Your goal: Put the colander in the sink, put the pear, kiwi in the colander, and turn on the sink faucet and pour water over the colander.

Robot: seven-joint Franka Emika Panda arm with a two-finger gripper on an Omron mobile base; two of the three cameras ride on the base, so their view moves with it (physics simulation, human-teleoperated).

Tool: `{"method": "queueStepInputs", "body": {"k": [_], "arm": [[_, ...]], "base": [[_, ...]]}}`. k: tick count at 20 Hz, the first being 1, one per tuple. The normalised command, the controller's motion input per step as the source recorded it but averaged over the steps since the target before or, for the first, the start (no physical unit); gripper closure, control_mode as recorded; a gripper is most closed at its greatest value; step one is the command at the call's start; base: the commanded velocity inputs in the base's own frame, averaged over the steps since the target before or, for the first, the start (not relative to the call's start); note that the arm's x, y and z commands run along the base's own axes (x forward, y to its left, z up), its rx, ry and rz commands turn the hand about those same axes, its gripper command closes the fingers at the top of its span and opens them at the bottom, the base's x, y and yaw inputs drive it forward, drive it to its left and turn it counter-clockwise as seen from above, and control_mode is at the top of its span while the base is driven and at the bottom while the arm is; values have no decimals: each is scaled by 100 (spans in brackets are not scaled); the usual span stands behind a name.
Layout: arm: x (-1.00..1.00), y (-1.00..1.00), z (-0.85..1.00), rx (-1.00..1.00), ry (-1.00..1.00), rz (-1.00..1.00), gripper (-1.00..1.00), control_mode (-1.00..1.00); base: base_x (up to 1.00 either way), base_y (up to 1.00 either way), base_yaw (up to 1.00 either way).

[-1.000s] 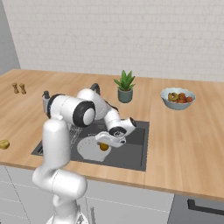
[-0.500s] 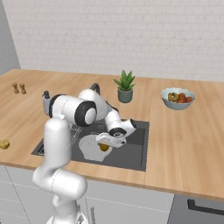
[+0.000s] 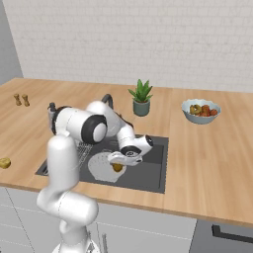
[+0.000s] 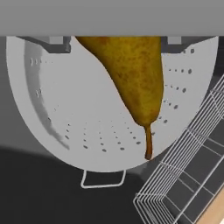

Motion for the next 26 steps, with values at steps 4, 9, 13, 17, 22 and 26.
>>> {"method": "queueStepInputs", "body": {"k": [4,9,13,17,22,26], "arm": [[-24,0,28,-4,-2,-11,-100,-100],[-16,1,39,-1,0,-15,-100,-100],[-31,-13,57,0,0,-11,-100,-100],[-55,-1,65,-8,0,-7,-100,-100],[-60,0,62,-20,0,0,-100,-100],[-68,25,53,-23,-2,0,-100,-100]], "base": [[0,0,0],[0,0,0],[0,0,0],[0,0,0],[0,0,0],[0,0,0]]}}
